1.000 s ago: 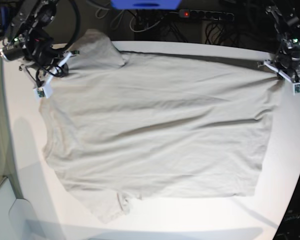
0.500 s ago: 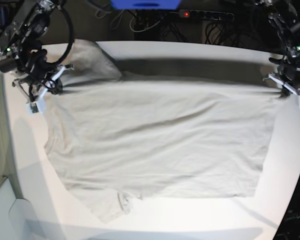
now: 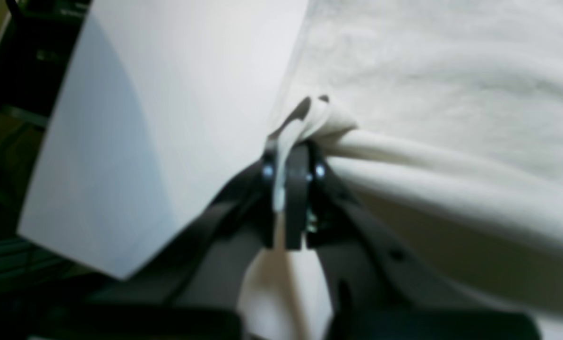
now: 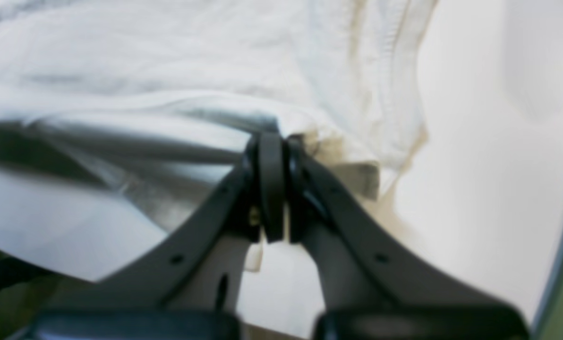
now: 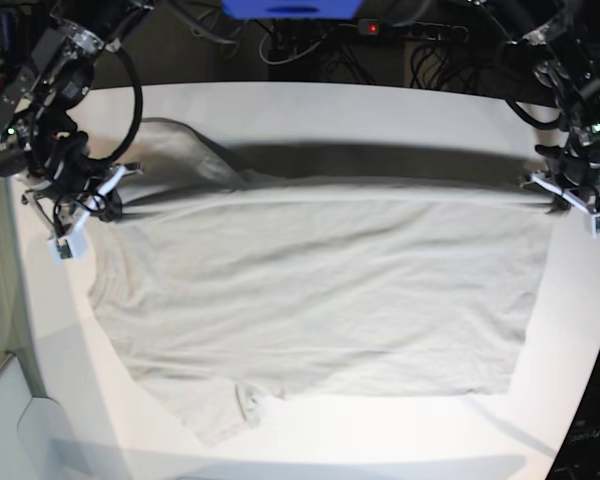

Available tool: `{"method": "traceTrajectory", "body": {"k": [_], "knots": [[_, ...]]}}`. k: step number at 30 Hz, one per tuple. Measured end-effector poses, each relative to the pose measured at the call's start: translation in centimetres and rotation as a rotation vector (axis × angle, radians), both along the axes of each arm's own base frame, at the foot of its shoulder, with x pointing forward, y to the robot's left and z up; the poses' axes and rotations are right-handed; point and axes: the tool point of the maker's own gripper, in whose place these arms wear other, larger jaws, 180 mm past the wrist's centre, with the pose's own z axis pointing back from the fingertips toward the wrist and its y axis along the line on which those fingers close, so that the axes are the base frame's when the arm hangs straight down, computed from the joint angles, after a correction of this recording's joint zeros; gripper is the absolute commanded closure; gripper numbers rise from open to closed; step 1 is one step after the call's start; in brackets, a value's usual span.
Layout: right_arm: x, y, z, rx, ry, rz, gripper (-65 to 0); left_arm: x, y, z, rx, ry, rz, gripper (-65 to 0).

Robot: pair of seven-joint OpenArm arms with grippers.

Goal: Layout the t-shirt on the table in an organized manner, then fold the t-shirt properly
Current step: 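Lift the grasped edge with both grippers and fold it over the shirt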

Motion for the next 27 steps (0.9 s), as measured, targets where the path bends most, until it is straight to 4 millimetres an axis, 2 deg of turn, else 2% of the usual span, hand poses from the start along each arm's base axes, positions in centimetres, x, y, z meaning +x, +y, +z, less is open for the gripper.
{"method": "traceTrajectory", "body": {"k": [12, 17, 22, 27], "knots": [[2.3, -0.9, -1.8, 0.054, 0.044, -0.003, 0.0, 3.7, -0.4, -1.0, -0.089, -0.032, 0.014, -1.4], [3.3, -1.4, -1.6, 0.057, 0.037, -0.006, 0.0, 4.4, -0.2, -1.7, -0.087, 0.004, -0.019, -1.4], [4.1, -1.9, -1.1, 0.051, 0.025, -0.007, 0.0, 5.0, -1.0, -2.5, -0.091, 0.03, -0.059, -1.5], [4.9, -1.9, -0.4, 0.051, 0.001, -0.005, 0.0, 5.4, -0.9, -2.2, -0.089, 0.023, -0.058, -1.6]]}}
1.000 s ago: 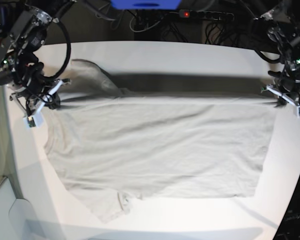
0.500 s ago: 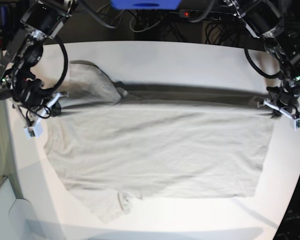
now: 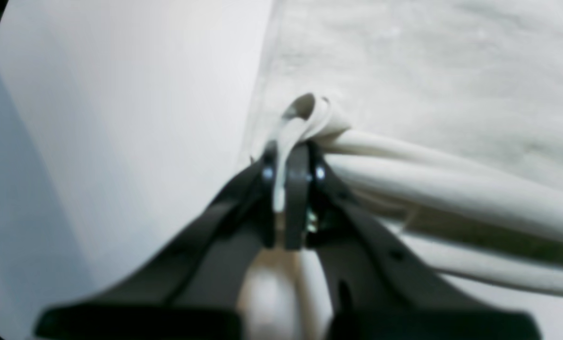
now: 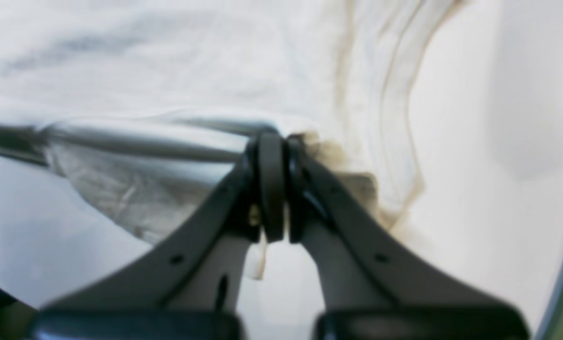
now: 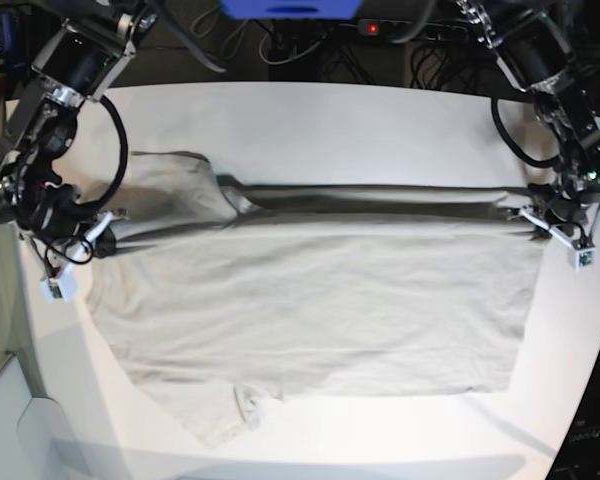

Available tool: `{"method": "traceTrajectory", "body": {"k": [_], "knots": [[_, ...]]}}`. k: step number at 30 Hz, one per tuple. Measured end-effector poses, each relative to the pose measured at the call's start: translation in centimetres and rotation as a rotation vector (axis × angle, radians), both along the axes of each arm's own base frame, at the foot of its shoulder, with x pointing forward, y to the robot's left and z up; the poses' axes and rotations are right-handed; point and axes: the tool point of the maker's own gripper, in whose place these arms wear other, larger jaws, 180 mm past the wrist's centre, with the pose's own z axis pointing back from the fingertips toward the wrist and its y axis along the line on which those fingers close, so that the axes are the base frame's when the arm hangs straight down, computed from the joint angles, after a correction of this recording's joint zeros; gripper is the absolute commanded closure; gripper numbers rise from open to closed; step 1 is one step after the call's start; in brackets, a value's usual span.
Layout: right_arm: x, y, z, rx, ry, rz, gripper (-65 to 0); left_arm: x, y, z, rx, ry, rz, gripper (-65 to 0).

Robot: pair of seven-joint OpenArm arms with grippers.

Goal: Layout the t-shirt on the table in an organized manner, then fold the t-shirt properly
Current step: 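Lift the grasped edge with both grippers and fold it over the shirt, then pull the folded edge with both grippers to straighten the fold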

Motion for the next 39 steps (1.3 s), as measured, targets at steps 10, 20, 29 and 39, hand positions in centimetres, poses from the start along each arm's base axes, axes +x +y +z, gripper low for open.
{"method": "traceTrajectory", "body": {"k": [10, 20, 29, 39], "knots": [[0.7, 2.0, 0.1, -0.004, -0.028, 0.069, 0.0, 1.6, 0.1, 1.5, 0.001, -0.044, 0.003, -1.7], [0.7, 2.1, 0.1, -0.001, -0.028, 0.069, 0.0, 3.2, -0.3, 0.3, -0.061, -0.038, 0.018, -1.6], [0.7, 1.5, 0.2, -0.018, -0.027, 0.068, 0.0, 3.6, -0.3, 0.4, -0.068, -0.041, 0.018, -1.8], [0.2, 1.5, -2.3, 0.025, 0.051, 0.062, 0.0, 3.5, -0.3, 0.4, -0.068, -0.04, 0.018, -1.9]]}}
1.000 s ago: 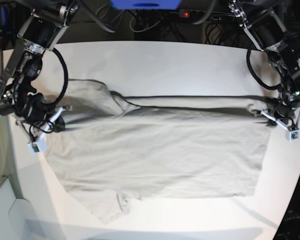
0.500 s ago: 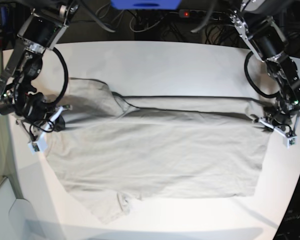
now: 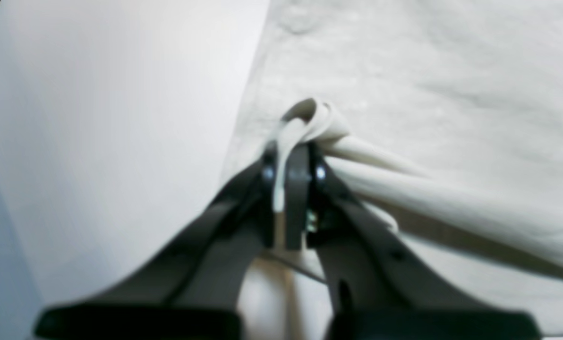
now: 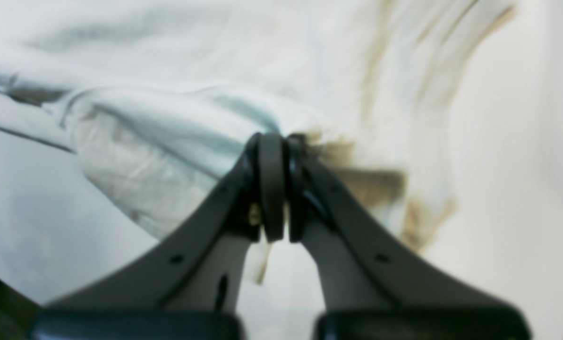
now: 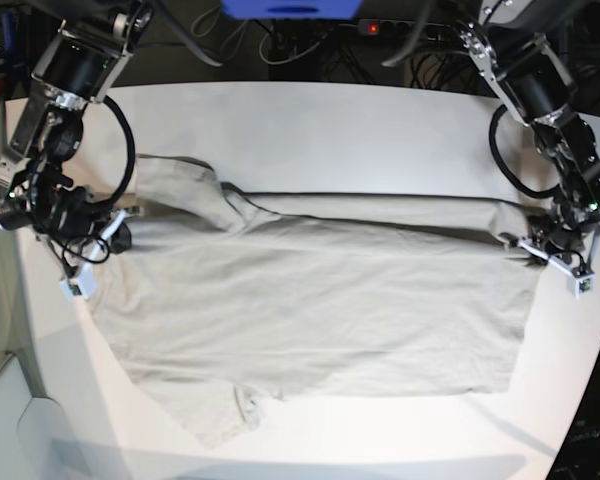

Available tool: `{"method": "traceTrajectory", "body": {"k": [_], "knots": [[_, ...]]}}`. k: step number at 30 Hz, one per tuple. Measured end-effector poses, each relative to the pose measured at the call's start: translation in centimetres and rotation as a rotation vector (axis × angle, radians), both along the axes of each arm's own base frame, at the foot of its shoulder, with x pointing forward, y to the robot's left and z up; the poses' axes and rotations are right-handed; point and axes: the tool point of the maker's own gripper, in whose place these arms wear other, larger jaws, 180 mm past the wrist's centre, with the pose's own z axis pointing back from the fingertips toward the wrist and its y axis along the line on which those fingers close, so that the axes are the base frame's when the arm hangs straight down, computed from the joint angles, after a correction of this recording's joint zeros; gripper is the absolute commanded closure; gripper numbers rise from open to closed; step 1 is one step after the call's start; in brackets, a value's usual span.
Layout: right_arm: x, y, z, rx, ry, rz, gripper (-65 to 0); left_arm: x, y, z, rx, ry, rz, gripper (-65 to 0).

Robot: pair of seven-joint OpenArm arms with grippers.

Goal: Layout the t-shirt on the table in an organized manner, then fold the t-shirt properly
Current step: 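Pull the folded edge with both grippers to straighten the fold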

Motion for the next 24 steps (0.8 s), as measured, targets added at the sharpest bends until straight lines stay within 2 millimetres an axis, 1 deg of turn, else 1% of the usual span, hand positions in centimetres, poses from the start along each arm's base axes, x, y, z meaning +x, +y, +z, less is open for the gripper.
{"method": "traceTrajectory", "body": {"k": [3, 5, 7, 10, 12, 14, 15, 17, 19, 22, 24], "knots": [[0.5, 0.0, 0.2, 0.012, -0.031, -0.007, -0.2, 0.0, 0.0, 0.0, 0.0, 0.0, 0.0, -1.9], [0.7, 0.3, 0.2, 0.019, -0.033, -0.001, -3.2, 0.0, 0.0, 0.0, 0.0, 0.0, 0.0, -1.9], [0.7, 0.8, -0.3, 0.015, -0.014, 0.03, -9.4, 0.0, 0.0, 0.0, 0.0, 0.0, -0.001, -2.0], [0.6, 1.1, -0.6, -0.007, 0.004, 0.066, -21.6, -0.1, 0.0, -0.1, 0.0, 0.002, 0.0, -2.2], [0.6, 1.2, -0.6, -0.013, 0.006, 0.078, -29.6, -0.1, 0.0, -0.3, -0.006, 0.005, 0.0, -6.4], [0.5, 1.3, -0.7, -0.013, 0.01, 0.081, -36.2, -0.4, -0.3, -1.3, -0.024, 0.029, 0.001, -15.2], [0.5, 1.2, -0.7, -0.015, 0.01, 0.083, -37.8, -0.7, -0.4, -1.8, -0.033, 0.045, 0.001, -19.3], [0.3, 0.7, -0.7, -0.029, 0.015, 0.08, -38.5, -1.0, -0.5, -2.2, -0.037, 0.058, 0.002, -27.5], [0.3, 0.3, -0.6, -0.039, 0.014, 0.077, -38.5, -1.0, -0.2, -2.1, -0.036, 0.053, 0.012, -32.7], [-0.6, -0.6, -1.2, -0.06, 0.041, 0.076, -38.7, -1.2, 0.8, -1.5, -0.054, 0.019, 0.061, -35.8], [-1.2, -0.7, -1.7, -0.062, 0.057, 0.076, -38.5, -1.7, 1.9, -1.2, -0.055, 0.008, 0.098, -36.2]]}}
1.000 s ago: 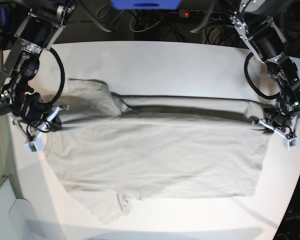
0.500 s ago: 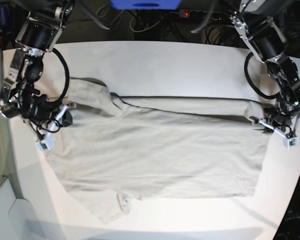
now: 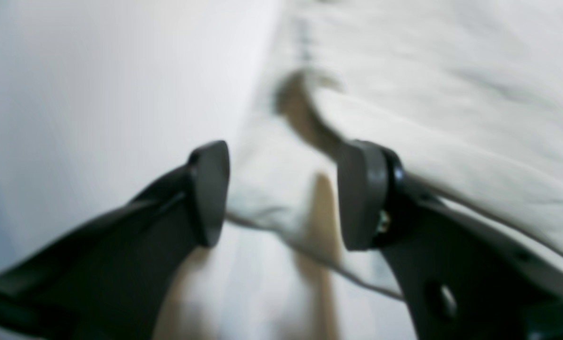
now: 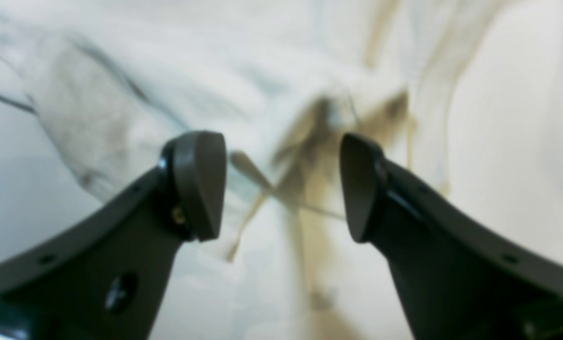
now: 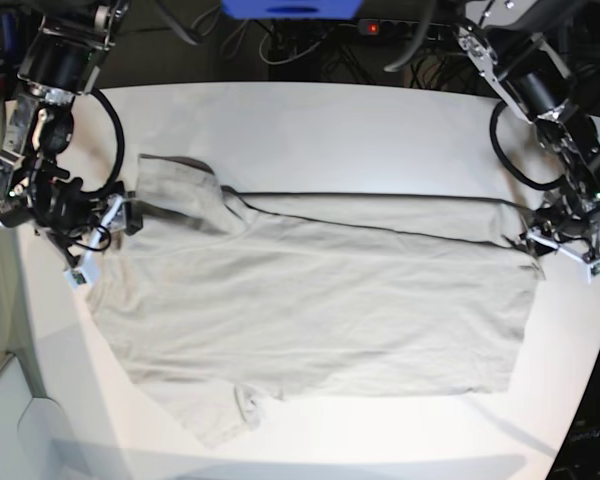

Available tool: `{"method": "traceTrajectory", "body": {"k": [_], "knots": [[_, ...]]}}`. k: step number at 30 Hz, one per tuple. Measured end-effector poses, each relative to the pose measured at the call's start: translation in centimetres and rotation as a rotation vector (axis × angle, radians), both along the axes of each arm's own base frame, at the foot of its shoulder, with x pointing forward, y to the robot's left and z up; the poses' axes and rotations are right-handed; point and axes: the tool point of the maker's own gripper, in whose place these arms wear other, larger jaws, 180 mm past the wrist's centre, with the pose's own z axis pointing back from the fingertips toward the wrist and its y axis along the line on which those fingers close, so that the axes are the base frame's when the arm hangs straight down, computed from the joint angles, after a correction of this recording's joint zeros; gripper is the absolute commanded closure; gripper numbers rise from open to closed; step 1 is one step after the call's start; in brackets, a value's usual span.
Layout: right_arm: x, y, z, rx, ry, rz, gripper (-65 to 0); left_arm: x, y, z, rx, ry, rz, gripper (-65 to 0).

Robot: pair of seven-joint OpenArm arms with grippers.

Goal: Layout the t-shirt on the table in an organized manner, then fold the t-shirt properly
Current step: 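Pull the folded edge with both grippers to straighten the fold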

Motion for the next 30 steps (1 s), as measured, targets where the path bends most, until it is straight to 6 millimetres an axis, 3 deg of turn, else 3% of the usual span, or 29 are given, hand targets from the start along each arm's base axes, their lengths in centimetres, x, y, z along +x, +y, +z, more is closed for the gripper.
{"method": "traceTrajectory", "body": {"k": [4, 10, 14, 19, 24, 27, 30], "knots": [[-0.3, 0.3, -0.2, 0.012, -0.006, -0.001, -38.5, -0.5, 0.6, -0.1, 0.001, 0.013, 0.015, -36.3], [-4.7, 0.9, -1.5, -0.025, 0.052, 0.017, -38.5, -2.6, 0.5, -1.9, -0.001, 0.063, 0.012, -36.3], [-4.4, 3.2, -0.5, 0.034, -0.006, 0.03, -38.5, -1.4, 0.3, -1.3, 0.01, 0.0, 0.01, -36.2], [-7.0, 2.7, -2.3, 0.007, 0.072, 0.025, -38.5, -1.5, 0.1, -1.7, 0.002, -0.001, 0.012, -35.8], [-6.0, 3.3, -1.8, 0.04, 0.019, 0.016, -38.5, -1.2, -0.3, -3.1, -0.048, 0.0, 0.02, -35.7], [-7.2, 3.3, -3.9, 0.061, 0.095, 0.004, -38.4, -0.9, -0.1, -3.0, -0.042, -0.028, 0.024, -35.5], [-6.9, 3.6, -4.1, 0.094, 0.074, -0.007, -38.4, -0.9, -0.2, -3.1, -0.033, -0.035, 0.023, -30.2]]}}
